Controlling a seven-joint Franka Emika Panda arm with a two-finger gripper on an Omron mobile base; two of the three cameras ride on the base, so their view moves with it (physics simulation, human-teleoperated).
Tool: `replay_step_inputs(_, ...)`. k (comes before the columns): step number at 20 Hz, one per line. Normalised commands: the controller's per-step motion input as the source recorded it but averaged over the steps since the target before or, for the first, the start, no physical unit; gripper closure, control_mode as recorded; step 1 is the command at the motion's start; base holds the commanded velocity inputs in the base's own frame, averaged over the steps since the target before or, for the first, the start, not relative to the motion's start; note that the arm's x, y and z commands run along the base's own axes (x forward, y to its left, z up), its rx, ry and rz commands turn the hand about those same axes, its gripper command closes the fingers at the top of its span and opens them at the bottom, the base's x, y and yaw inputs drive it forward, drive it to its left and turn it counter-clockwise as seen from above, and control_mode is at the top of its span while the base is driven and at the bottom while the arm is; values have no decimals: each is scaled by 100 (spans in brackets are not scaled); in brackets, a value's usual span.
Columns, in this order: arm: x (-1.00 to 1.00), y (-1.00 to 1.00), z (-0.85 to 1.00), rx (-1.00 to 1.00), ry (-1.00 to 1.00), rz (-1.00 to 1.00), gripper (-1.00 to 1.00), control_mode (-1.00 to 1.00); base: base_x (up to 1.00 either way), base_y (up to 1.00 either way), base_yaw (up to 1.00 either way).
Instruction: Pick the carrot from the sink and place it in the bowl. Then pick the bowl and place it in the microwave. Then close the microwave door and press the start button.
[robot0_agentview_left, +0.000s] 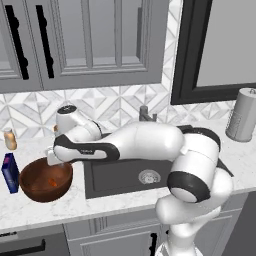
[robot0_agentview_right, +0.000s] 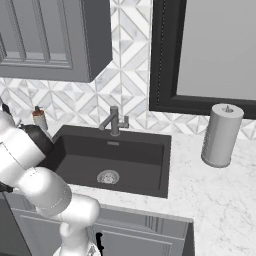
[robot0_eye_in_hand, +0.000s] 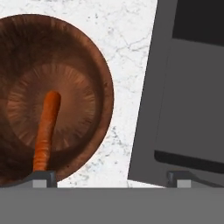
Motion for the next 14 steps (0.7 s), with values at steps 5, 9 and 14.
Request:
replay_step_inputs(5, 37, 40, -25, 0, 4, 0, -100, -100, 0, 0, 0)
replay_step_inputs(9, 31, 19, -15, 0, 4, 0, -100, -100, 0, 0, 0)
replay_step_inputs(14, 13, 21, -13, 0, 7, 0, -100, -100, 0, 0, 0)
